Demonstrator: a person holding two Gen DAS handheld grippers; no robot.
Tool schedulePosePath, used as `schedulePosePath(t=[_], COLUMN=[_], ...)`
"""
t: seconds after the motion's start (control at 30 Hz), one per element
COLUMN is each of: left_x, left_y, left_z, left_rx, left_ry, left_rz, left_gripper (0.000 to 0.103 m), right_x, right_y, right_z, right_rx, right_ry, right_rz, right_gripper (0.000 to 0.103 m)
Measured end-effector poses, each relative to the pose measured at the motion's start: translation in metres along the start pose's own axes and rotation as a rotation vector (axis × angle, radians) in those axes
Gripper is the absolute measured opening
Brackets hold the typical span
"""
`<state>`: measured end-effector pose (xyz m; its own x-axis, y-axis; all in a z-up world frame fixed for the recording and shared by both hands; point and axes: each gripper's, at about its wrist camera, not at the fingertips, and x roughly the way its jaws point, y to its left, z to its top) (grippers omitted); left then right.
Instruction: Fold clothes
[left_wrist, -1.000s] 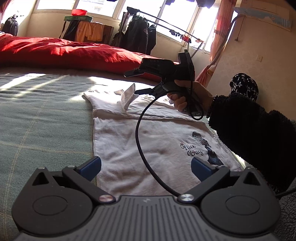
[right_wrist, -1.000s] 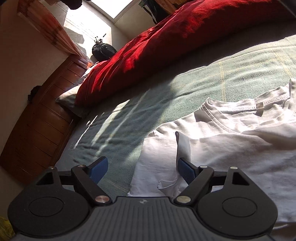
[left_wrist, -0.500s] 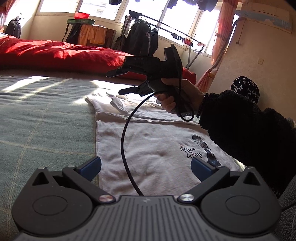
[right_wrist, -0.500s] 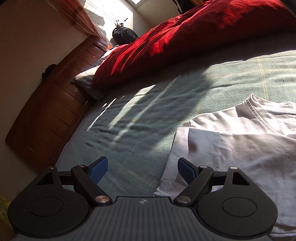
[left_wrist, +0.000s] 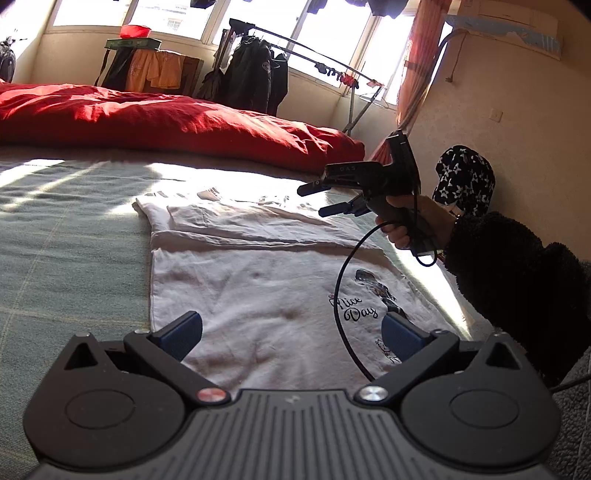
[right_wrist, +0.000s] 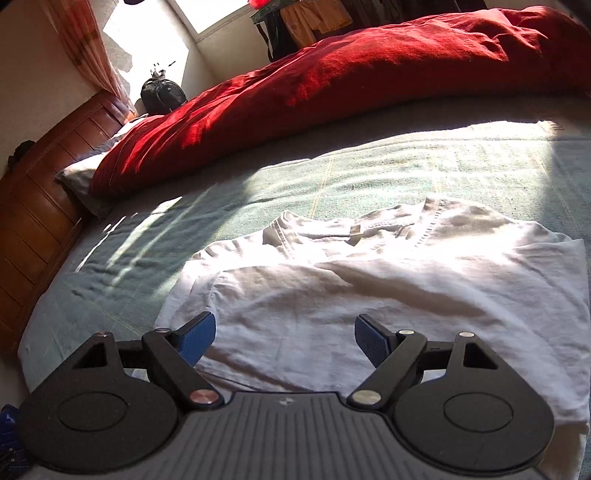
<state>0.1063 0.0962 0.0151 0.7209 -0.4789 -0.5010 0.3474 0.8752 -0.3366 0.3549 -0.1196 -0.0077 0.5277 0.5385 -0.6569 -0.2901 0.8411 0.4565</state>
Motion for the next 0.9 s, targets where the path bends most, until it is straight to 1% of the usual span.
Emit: schedulePosePath(t=[0.17,0.27,0.33,0.43,0.47,0.5,0.6,0.67,0.73,0.87,0.9], left_x=[0.033,0.051,0.064,0.079,0.082,0.086,0.093,0.097,0.098,0.096,0.096], left_y=[-0.010,-0.018,-0.024,-0.032,-0.034,-0.036,-0.041,-0.043,-0.045,-0.045,-0.044], left_z=[0.008,0.013,0.015,0.017,0.018,0.017,0.017,0.017,0.016,0.015,0.015], left_rx=[-0.002,0.004,0.013,0.028,0.033,0.039,0.051,0.058,0.063,0.067,0.063], left_ry=[0.039,0.068,0.089,0.117,0.125,0.134,0.152,0.158,0.161,0.164,0.164], left_rz=[0.004,0.003,0.003,0.006,0.005,0.002,-0.003,-0.004,-0.009,-0.008,-0.004], left_gripper=[0.102,0.102,0.102,0.102,0.102,0.102,0.102,0.102,0.102,0.102,0.102], right_x=[-0.046,-0.054,-0.051,-0.039,-0.037,-0.039,-0.055,-0.067,-0.074,-0.074,-0.074], right_y=[-0.092,-0.121,-0.134,-0.148,-0.153,-0.159,-0.168,-0.168,-0.156,-0.123,-0.117], right_z=[-0.008,-0.011,-0.013,-0.020,-0.023,-0.028,-0.031,-0.032,-0.032,-0.042,-0.050], right_rx=[0.200,0.247,0.255,0.252,0.253,0.247,0.255,0.269,0.197,-0.076,-0.149], right_ry=[-0.092,-0.117,-0.107,-0.064,-0.057,-0.074,-0.126,-0.165,-0.175,-0.101,-0.072], right_rz=[-0.058,-0.063,-0.056,-0.099,-0.113,-0.132,-0.214,-0.178,-0.192,-0.341,-0.366], right_gripper=[0.086,0.086,0.086,0.086,0.084,0.081,0.080,0.080,0.080,0.081,0.081])
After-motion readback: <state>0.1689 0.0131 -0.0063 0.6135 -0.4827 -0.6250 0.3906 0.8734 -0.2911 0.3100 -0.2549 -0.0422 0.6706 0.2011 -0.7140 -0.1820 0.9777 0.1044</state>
